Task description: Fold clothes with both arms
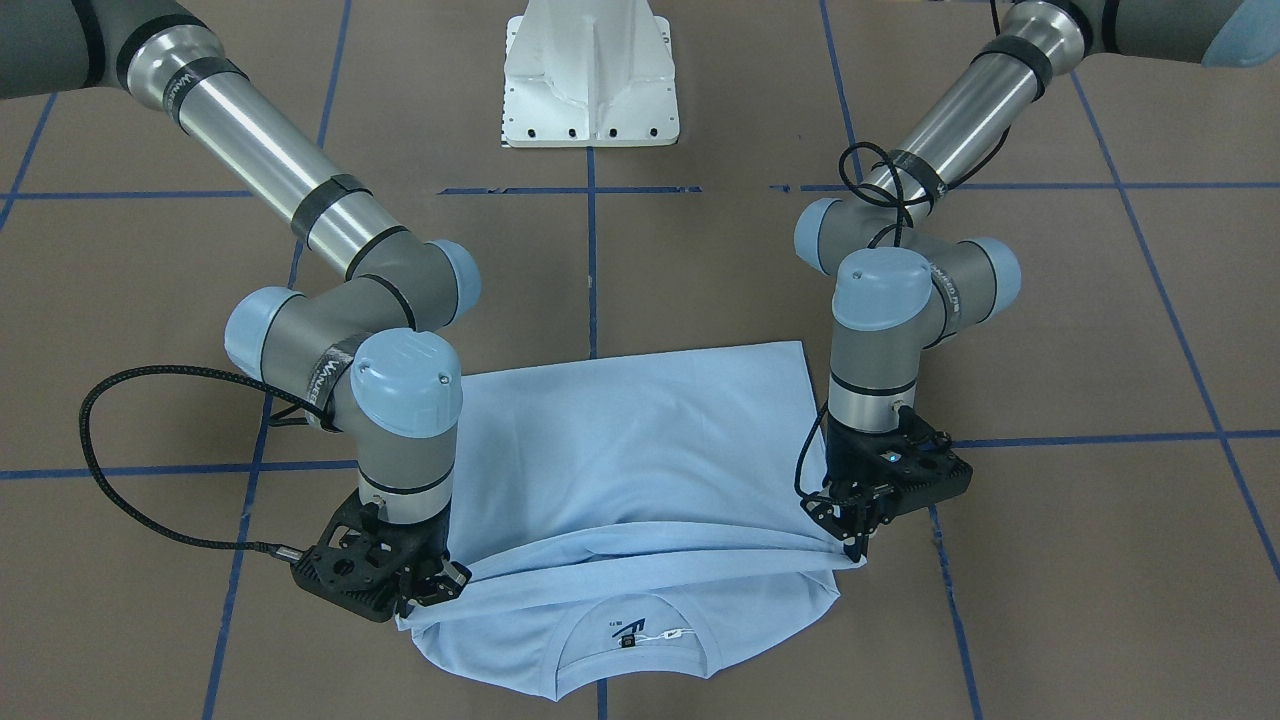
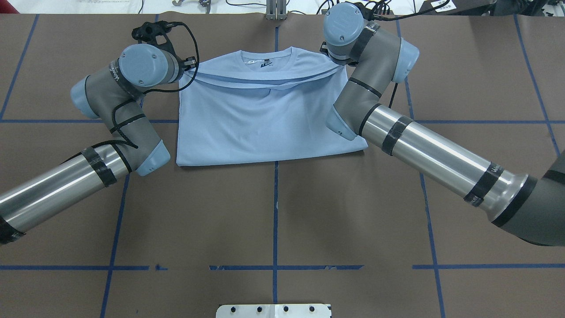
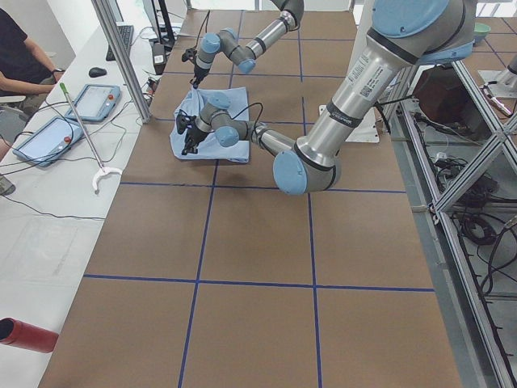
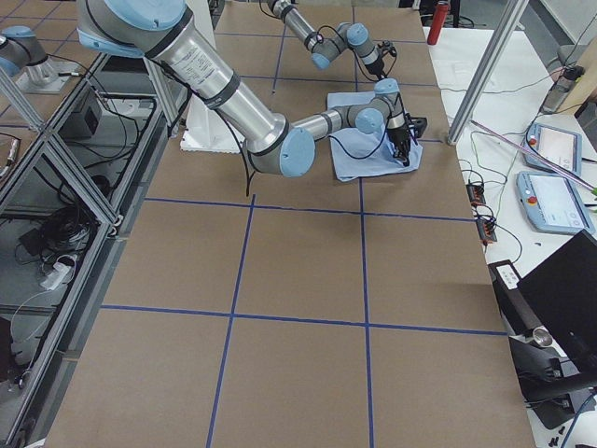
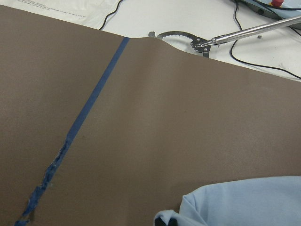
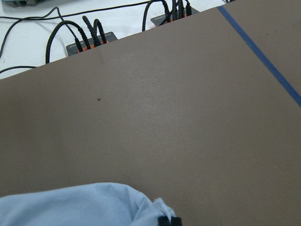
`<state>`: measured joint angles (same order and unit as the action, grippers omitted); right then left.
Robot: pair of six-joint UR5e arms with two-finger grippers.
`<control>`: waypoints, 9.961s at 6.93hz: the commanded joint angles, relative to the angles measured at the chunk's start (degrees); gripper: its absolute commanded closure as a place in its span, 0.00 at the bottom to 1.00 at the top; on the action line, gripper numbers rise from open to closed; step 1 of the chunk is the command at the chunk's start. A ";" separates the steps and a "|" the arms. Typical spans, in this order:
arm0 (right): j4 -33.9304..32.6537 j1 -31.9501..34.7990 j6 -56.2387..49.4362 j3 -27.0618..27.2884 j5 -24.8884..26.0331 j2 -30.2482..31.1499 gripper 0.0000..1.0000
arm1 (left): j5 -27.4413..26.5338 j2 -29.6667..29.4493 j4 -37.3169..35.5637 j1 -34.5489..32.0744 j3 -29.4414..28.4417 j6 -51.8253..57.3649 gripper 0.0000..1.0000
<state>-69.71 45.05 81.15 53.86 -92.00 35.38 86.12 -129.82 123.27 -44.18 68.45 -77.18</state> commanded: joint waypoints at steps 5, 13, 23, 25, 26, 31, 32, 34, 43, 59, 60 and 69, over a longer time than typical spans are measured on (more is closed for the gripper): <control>0.19 -4.24 3.12 36.24 -7.15 27.47 0.37 | 8.26 8.70 9.09 0.24 12.66 -3.13 0.66; 0.27 -11.21 18.09 39.47 -3.54 31.23 1.00 | 8.10 9.67 9.09 0.59 12.41 -3.24 0.65; -2.19 -41.88 30.82 77.36 -2.93 56.81 0.01 | 10.73 17.04 2.26 9.36 30.93 -15.17 0.58; -1.92 -36.39 31.79 77.62 5.13 55.68 0.00 | 8.82 21.52 -5.19 14.53 38.14 -20.17 0.53; -1.75 -31.56 31.27 76.58 5.25 54.71 0.00 | 3.84 21.10 -11.24 18.04 38.25 -22.20 0.53; -1.39 -23.69 29.77 69.01 4.02 49.43 0.00 | 2.47 19.43 -16.93 20.63 36.33 -22.40 0.56; -1.39 -23.69 29.77 67.70 4.02 49.34 0.00 | 2.38 18.04 -16.84 20.63 34.58 -22.22 0.56; -1.39 -23.69 29.77 67.51 4.02 49.34 0.00 | 2.38 17.58 -16.84 20.63 33.86 -21.96 0.58; -1.31 -24.04 29.42 65.51 4.80 47.77 0.00 | 1.59 16.44 -25.63 8.02 35.12 -4.29 1.00; -2.10 -29.05 2.03 48.62 10.43 27.72 0.47 | 4.40 8.00 4.78 -2.14 14.35 -2.45 0.83; -2.10 -29.05 -0.87 47.92 10.61 27.72 0.51 | 4.49 8.00 4.78 -1.79 14.35 -2.71 0.83; -1.31 -26.86 -5.47 47.02 10.52 25.96 1.00 | 4.40 8.79 4.87 -0.73 13.99 -4.47 0.83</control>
<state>-71.06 17.64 75.83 99.52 -81.10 61.18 90.53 -121.61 128.08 -45.05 82.32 -81.62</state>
